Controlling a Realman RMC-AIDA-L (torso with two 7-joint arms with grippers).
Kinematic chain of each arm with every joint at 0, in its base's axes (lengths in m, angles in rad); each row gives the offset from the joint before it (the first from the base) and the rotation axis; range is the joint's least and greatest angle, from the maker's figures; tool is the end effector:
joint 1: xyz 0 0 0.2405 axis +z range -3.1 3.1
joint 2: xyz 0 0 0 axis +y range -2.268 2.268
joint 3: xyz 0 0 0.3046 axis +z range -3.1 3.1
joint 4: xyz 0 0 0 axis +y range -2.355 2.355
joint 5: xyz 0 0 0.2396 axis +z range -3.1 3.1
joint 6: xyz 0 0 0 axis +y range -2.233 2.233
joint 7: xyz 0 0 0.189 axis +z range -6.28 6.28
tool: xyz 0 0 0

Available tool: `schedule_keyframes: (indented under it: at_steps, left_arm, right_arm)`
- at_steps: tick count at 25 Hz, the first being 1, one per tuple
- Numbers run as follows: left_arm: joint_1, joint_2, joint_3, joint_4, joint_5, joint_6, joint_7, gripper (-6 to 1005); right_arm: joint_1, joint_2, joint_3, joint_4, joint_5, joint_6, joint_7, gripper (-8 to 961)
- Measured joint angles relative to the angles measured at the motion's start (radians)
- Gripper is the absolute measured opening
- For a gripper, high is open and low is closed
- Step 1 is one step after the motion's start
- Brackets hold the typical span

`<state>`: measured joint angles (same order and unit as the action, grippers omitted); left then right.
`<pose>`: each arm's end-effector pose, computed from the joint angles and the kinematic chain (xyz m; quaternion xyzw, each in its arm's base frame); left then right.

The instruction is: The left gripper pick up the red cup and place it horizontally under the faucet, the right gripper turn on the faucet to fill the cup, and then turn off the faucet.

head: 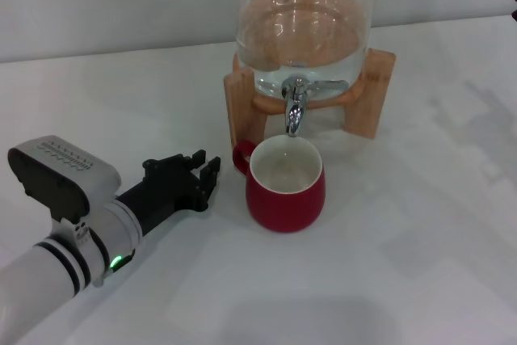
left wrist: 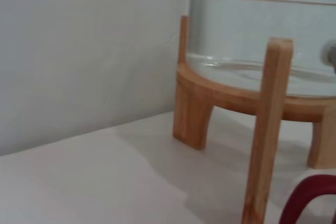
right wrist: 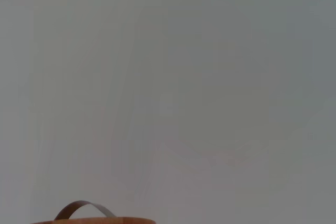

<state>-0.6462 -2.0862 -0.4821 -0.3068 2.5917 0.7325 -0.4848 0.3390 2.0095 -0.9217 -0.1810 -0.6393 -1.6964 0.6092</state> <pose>-0.2810 0.4115 -0.2133 -0.8951 -0.2381 -0.2125 0.3115 0.3558 0.3550 0.0540 -0.6604 0.1119 0.5099 0.5397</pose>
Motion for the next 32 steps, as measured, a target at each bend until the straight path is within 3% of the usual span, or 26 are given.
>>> schedule_keyframes:
  at_steps: [11,18,32]
  left_arm:
    - [0.035,0.003,-0.099,-0.007,0.003,0.020,0.079,228]
    - [0.074,0.004,-0.193,-0.002,0.003,0.104,0.132,241]
    - [0.270,0.002,-0.415,-0.008,-0.003,0.424,0.287,268]
  right_arm:
    - [-0.004,0.000,0.005,0.000,0.000,0.000,0.002,781]
    - [-0.006,-0.001,0.006,0.001,0.001,0.004,0.003,781]
    - [-0.005,-0.002,0.000,0.015,-0.001,0.023,0.014,781]
